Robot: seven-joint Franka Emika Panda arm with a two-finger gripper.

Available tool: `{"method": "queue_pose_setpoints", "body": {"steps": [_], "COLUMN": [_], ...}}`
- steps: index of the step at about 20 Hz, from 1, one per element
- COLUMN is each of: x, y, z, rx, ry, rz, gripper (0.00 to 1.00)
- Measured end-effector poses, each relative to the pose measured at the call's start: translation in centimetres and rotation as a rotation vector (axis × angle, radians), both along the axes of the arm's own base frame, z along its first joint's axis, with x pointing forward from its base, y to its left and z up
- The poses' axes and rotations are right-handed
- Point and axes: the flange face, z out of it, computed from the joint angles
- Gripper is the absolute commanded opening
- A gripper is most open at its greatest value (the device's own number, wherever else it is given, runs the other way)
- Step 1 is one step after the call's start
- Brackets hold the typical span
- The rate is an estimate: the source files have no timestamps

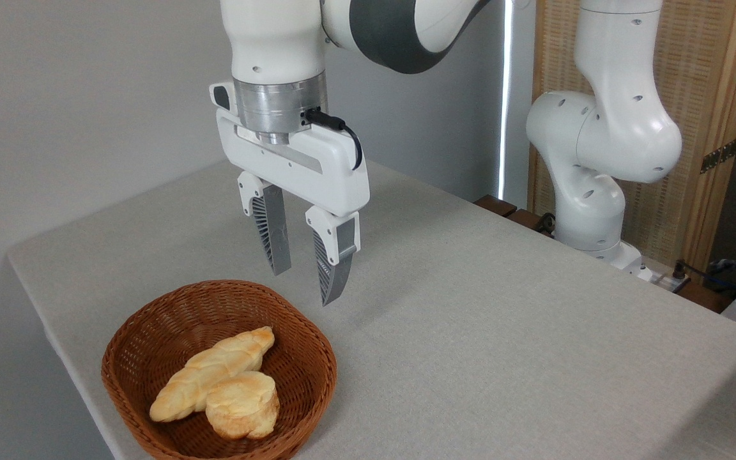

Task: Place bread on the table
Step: 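Move the open gripper over the wicker basket of bread rolls, then lower the open gripper into the basket around the smaller bread roll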

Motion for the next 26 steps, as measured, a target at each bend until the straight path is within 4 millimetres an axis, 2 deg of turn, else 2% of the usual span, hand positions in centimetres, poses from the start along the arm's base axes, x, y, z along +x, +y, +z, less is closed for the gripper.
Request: {"method": "queue_pose_setpoints", "body": {"steps": [7,15,20,26], "x": [0.1,0.2,1.3,3.1], "y": [2.0,2.0,2.1,2.2], "z": [-0.3,-0.3,-0.1,-1.3], "rx": [-0.004,-0.005,-0.002,0.001], "ry": [0.005,-0.001,-0.078,-0.143], "rz": [0.016,0.016,0.021,0.027], "gripper": [1.00,1.00,1.00,1.00]}}
